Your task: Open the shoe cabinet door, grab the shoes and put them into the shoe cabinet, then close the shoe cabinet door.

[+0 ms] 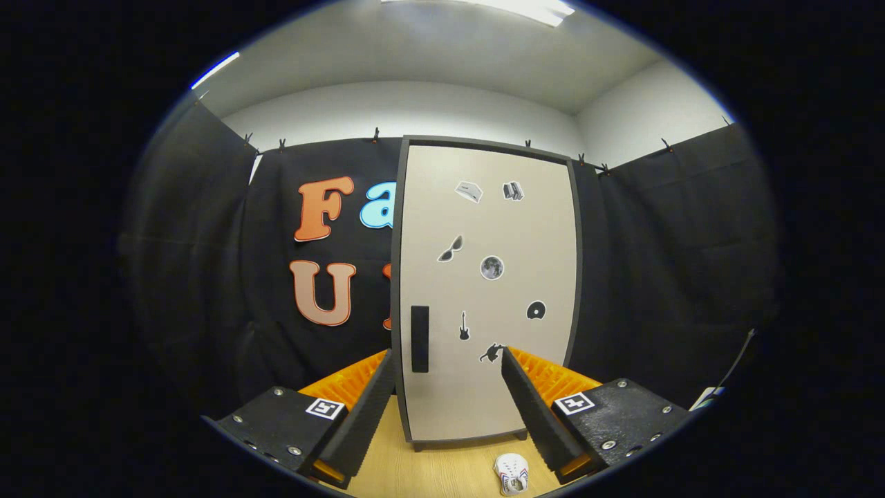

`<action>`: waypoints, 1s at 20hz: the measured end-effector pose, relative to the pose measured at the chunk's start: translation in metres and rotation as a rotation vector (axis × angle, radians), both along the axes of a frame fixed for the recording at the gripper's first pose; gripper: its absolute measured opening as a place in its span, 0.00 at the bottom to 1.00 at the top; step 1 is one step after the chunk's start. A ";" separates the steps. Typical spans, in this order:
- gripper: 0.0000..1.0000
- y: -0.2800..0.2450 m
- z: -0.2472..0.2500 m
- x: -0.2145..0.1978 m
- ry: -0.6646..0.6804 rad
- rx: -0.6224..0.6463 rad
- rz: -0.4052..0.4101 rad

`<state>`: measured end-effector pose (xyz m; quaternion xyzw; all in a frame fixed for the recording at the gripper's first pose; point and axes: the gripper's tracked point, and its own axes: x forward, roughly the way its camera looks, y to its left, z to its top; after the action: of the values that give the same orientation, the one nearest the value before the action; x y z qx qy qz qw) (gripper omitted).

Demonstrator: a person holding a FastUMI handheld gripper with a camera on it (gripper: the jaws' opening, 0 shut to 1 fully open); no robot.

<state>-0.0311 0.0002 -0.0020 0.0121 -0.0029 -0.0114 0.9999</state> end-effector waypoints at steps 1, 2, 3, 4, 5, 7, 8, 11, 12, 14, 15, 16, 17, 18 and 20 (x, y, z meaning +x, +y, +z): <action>0.95 0.001 0.000 -0.002 0.001 0.001 0.000; 0.95 0.002 0.000 -0.003 0.002 0.000 0.001; 0.95 0.005 0.000 0.000 0.001 -0.003 0.002; 0.95 0.007 0.000 0.002 -0.003 -0.007 0.004; 0.95 0.009 0.000 0.004 -0.005 -0.009 0.005; 0.95 0.014 -0.004 0.013 -0.011 -0.013 0.006; 0.95 0.018 -0.007 0.020 -0.011 -0.016 0.010; 0.95 0.031 -0.027 0.045 0.015 -0.026 0.039; 0.95 0.033 -0.033 0.054 0.024 -0.036 0.046; 0.95 0.039 -0.046 0.077 0.034 -0.056 0.058; 0.95 0.042 -0.054 0.090 0.045 -0.066 0.059; 0.95 0.041 -0.062 0.103 0.057 -0.076 0.049; 0.95 0.039 -0.068 0.114 0.064 -0.083 0.039; 0.95 0.040 -0.073 0.124 0.069 -0.084 0.036; 0.95 0.046 -0.077 0.142 0.076 -0.076 0.050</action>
<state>0.1109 0.0463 -0.0794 -0.0263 0.0351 0.0135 0.9989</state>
